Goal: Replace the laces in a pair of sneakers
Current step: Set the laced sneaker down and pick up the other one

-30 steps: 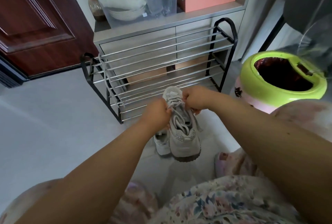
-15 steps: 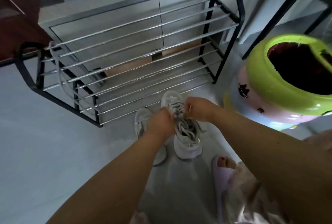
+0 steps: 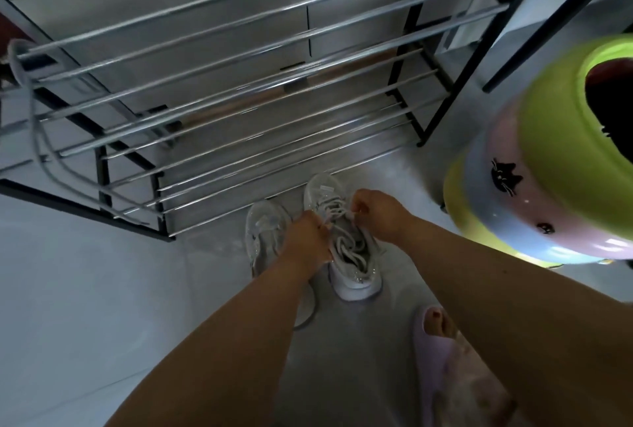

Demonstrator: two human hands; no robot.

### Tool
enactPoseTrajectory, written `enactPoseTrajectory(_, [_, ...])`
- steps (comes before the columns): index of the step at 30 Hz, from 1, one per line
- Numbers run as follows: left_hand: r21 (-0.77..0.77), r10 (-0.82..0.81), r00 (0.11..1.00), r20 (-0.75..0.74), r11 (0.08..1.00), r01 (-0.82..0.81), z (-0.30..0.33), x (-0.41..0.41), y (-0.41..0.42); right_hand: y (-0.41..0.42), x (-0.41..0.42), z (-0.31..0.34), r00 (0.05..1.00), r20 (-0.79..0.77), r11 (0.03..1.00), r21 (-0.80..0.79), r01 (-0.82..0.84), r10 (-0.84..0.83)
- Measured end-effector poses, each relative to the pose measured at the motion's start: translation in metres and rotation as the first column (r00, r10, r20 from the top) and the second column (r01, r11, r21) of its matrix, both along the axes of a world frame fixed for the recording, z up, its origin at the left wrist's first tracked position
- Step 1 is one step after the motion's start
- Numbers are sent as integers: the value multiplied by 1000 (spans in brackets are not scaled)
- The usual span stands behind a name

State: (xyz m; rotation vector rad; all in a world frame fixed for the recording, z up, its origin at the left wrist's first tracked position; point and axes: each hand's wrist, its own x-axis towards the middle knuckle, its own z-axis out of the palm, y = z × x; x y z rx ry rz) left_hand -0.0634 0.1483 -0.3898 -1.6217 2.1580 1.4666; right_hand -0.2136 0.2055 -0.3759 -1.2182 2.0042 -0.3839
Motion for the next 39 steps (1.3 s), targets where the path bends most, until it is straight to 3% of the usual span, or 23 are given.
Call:
enactPoseTrajectory(16, [115, 91, 995, 39, 989, -95, -71, -6, -4, -1, -6, -47, 994, 29, 995, -9, 102, -102])
enactPoseTrajectory(22, [98, 36, 999, 41, 994, -40, -52, -4, -4, -3, 1, -46, 993, -4, 992, 58, 115, -115])
enactPoseTrajectory(24, [58, 43, 998, 56, 997, -46, -35, -1, -3, -4, 7, -42, 990, -42, 989, 52, 135, -133])
enactPoseTrajectory(27, [-125, 63, 981, 186, 991, -40, -14, 15, -6, -10, 22, -28, 977, -129, 984, -65, 163, -170])
enactPoseTrajectory(32, [-323, 198, 941, 275, 941, -104, -1, 61, -16, -27, 61, -10, 991, -83, 983, -165, 85, -100])
enactPoseTrajectory(39, [-283, 211, 885, 416, 954, -95, -11, 95, -22, -37, 100, -19, 997, -61, 998, -47, -42, 39])
